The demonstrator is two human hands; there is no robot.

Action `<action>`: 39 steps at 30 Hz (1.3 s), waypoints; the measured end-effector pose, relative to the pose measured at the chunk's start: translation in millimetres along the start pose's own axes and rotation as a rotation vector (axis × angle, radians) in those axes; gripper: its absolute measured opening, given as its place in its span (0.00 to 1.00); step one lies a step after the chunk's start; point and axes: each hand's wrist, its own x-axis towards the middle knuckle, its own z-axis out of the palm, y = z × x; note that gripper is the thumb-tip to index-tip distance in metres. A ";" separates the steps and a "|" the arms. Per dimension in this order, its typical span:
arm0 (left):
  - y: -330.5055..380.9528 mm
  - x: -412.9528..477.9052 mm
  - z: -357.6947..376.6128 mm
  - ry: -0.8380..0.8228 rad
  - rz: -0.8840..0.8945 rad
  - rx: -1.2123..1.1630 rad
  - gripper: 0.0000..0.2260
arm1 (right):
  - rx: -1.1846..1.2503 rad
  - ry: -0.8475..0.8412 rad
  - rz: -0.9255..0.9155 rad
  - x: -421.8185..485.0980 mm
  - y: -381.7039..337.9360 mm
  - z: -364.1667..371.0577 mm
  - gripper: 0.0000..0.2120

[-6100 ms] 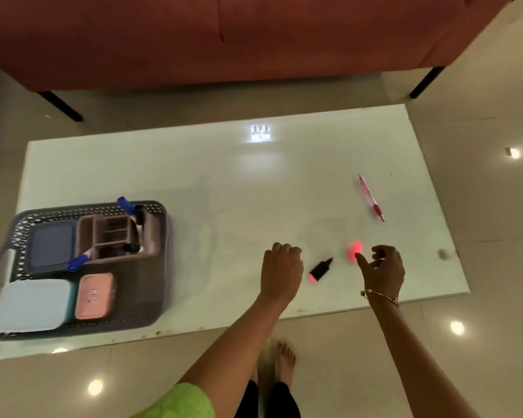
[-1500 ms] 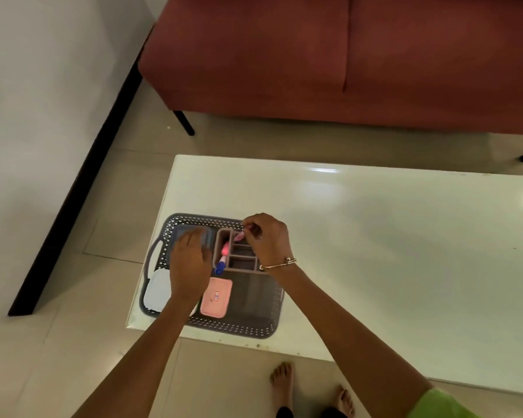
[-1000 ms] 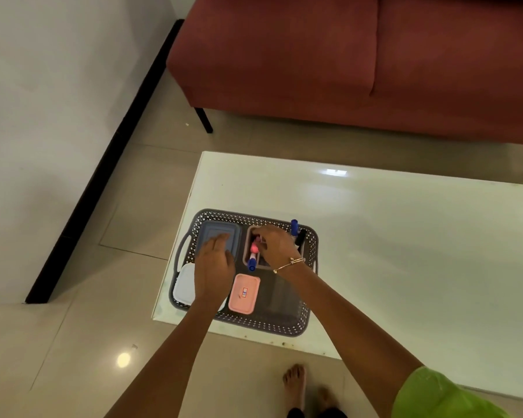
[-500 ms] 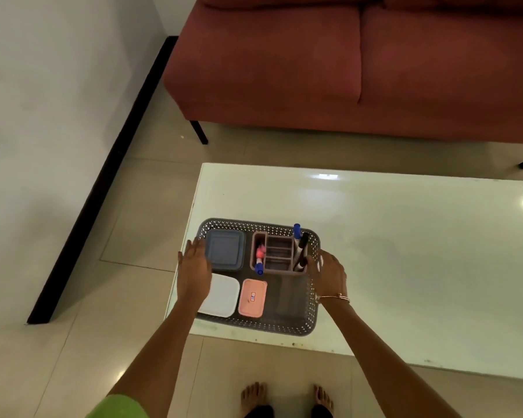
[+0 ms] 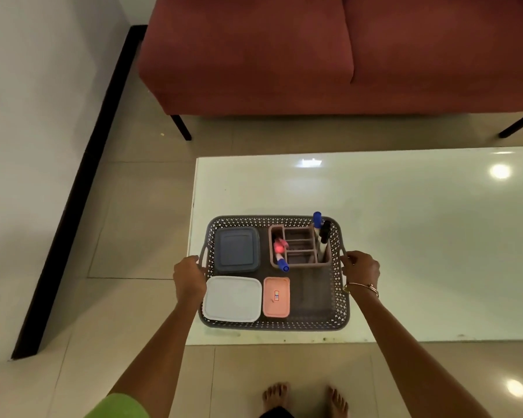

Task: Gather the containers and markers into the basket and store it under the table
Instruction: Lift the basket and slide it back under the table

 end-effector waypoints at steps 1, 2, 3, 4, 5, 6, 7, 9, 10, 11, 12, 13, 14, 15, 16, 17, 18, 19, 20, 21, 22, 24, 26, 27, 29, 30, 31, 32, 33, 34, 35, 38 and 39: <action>-1.3 2.1 -1.2 -0.004 -0.011 -0.022 0.08 | 0.001 0.014 0.004 -1.0 -1.4 0.6 0.06; -2.5 3.3 -2.4 -0.006 -0.014 -0.030 0.08 | -0.004 0.029 0.003 -2.7 -2.2 1.0 0.07; -3.4 3.5 -3.2 -0.008 -0.010 -0.031 0.08 | -0.007 0.040 -0.002 -4.4 -2.3 0.6 0.07; -3.9 2.3 -4.1 -0.011 -0.002 -0.031 0.08 | -0.010 0.046 -0.007 -6.7 -1.6 -0.3 0.08; -4.1 0.2 -5.4 -0.016 0.003 -0.036 0.08 | -0.015 0.050 -0.011 -9.4 0.0 -1.9 0.08; -4.3 -2.3 -6.7 -0.024 0.005 -0.046 0.08 | -0.022 0.054 -0.011 -12.4 2.2 -3.9 0.08; -5.2 -6.4 -8.2 -0.031 0.009 -0.054 0.08 | -0.027 0.062 -0.009 -16.9 5.7 -6.7 0.08; -7.3 -17.7 -12.3 -0.044 0.030 -0.064 0.08 | -0.028 0.071 -0.004 -28.1 13.6 -14.6 0.08; -8.4 -24.0 -14.4 -0.049 0.047 -0.066 0.07 | -0.030 0.069 -0.004 -34.6 18.2 -18.8 0.08; -9.6 -30.3 -16.3 -0.052 0.062 -0.066 0.07 | -0.033 0.064 -0.003 -40.9 22.9 -22.7 0.08; -11.3 -39.2 -19.3 -0.054 0.072 -0.064 0.07 | -0.033 0.062 -0.001 -49.8 28.0 -28.0 0.08; -13.0 -48.2 -22.3 -0.055 0.083 -0.058 0.07 | -0.034 0.059 0.003 -59.1 33.0 -33.1 0.08; -16.1 -58.5 -25.3 -0.056 0.088 -0.057 0.08 | -0.033 0.055 0.006 -69.5 38.8 -38.7 0.08; -20.2 -69.2 -27.1 -0.053 0.089 -0.058 0.08 | -0.036 0.054 0.005 -79.8 45.6 -44.5 0.08; -21.8 -75.5 -27.8 -0.053 0.091 -0.053 0.08 | -0.041 0.053 0.005 -85.8 50.0 -47.7 0.08; -26.4 -92.0 -30.8 -0.058 0.094 -0.055 0.08 | -0.045 0.051 -0.001 -100.6 58.5 -54.4 0.08; -30.4 -105.6 -33.0 -0.060 0.092 -0.055 0.08 | -0.050 0.052 -0.007 -112.4 66.1 -59.5 0.08; -33.4 -110.6 -32.6 -0.062 0.085 -0.053 0.08 | -0.053 0.056 -0.002 -116.9 71.5 -61.4 0.08; -39.7 -123.9 -33.5 -0.066 0.077 -0.049 0.07 | -0.064 0.055 -0.002 -128.2 79.6 -65.6 0.08; -48.5 -141.8 -35.8 -0.069 0.067 -0.042 0.07 | -0.083 0.048 -0.013 -142.8 88.6 -70.7 0.08; -60.2 -162.6 -38.5 -0.070 0.051 -0.040 0.07 | -0.102 0.040 -0.024 -160.4 99.8 -75.5 0.08; -84.5 -198.3 -40.8 -0.076 0.021 -0.045 0.07 | -0.126 0.020 -0.042 -192.2 122.1 -81.3 0.08; -108.2 -227.3 -40.6 -0.090 -0.012 -0.042 0.07 | -0.140 -0.005 -0.052 -221.2 144.0 -82.1 0.08; -119.4 -239.9 -39.6 -0.096 -0.026 -0.041 0.07 | -0.144 -0.019 -0.049 -234.4 155.3 -81.5 0.08; -140.2 -260.0 -35.6 -0.115 -0.044 -0.028 0.07 | -0.138 -0.044 -0.025 -254.8 178.0 -77.9 0.09; -149.9 -267.5 -32.3 -0.126 -0.049 -0.017 0.07 | -0.138 -0.053 -0.010 -262.7 189.1 -74.5 0.09; -158.6 -272.6 -28.0 -0.136 -0.055 -0.010 0.08 | -0.145 -0.065 0.004 -268.9 198.6 -70.6 0.08; -168.0 -275.3 -22.0 -0.143 -0.063 -0.005 0.08 | -0.157 -0.077 0.015 -273.8 207.8 -64.1 0.08; -177.2 -276.2 -14.6 -0.148 -0.066 0.002 0.08 | -0.165 -0.083 0.019 -276.5 216.5 -56.3 0.08; -186.2 -274.9 -4.7 -0.153 -0.066 0.008 0.08 | -0.169 -0.084 0.023 -276.5 225.2 -47.1 0.08; -194.9 -271.8 6.4 -0.156 -0.068 0.013 0.07 | -0.169 -0.077 0.025 -274.2 233.4 -36.9 0.09; -217.4 -252.3 44.1 -0.156 -0.081 -0.001 0.07 | -0.175 -0.044 0.018 -254.6 254.4 -2.2 0.09; -224.3 -243.0 58.5 -0.155 -0.087 -0.014 0.07 | -0.172 -0.035 0.013 -244.5 261.2 11.1 0.09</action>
